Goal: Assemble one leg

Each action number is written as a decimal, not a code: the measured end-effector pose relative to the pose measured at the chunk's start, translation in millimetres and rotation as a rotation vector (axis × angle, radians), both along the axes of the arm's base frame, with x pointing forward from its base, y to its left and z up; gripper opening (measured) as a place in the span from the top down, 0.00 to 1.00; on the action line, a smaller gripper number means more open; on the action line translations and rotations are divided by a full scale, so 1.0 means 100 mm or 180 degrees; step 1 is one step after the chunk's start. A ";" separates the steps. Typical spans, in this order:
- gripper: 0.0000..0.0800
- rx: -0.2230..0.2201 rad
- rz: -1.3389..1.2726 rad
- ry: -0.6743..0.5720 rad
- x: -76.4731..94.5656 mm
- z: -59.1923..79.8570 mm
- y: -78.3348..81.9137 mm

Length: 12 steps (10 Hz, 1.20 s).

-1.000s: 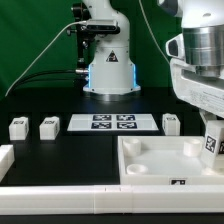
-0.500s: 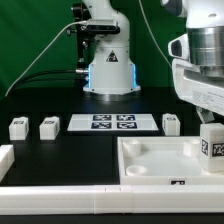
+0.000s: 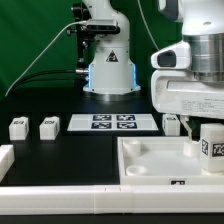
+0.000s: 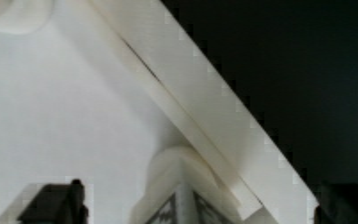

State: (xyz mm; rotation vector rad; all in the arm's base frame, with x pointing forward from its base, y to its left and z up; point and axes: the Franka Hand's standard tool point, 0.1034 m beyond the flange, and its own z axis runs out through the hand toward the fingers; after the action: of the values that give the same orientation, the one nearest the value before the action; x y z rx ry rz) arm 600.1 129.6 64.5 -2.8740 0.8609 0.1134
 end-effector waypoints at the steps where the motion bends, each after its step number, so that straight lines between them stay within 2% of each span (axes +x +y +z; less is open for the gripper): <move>1: 0.19 0.0014 0.0437 -0.0071 0.01 0.00 -0.03; 7: 0.19 0.0000 0.2369 -0.0387 0.08 0.05 -0.09; 9: 0.19 0.0006 0.2566 -0.0414 0.08 0.05 -0.09; 10: 0.31 0.0007 0.2564 -0.0411 0.08 0.04 -0.09; 11: 0.31 0.0006 0.2564 -0.0413 0.08 0.04 -0.09; 12: 0.56 0.0002 0.2563 -0.0414 0.08 0.04 -0.10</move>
Offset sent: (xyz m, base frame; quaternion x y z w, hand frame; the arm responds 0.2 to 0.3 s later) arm 0.0059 -0.0005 0.0108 -0.0180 0.0040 -0.3125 0.9497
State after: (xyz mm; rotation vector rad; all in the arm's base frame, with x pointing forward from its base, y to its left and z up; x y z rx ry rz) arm 608.2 119.6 68.9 -2.9860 -0.3488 0.0046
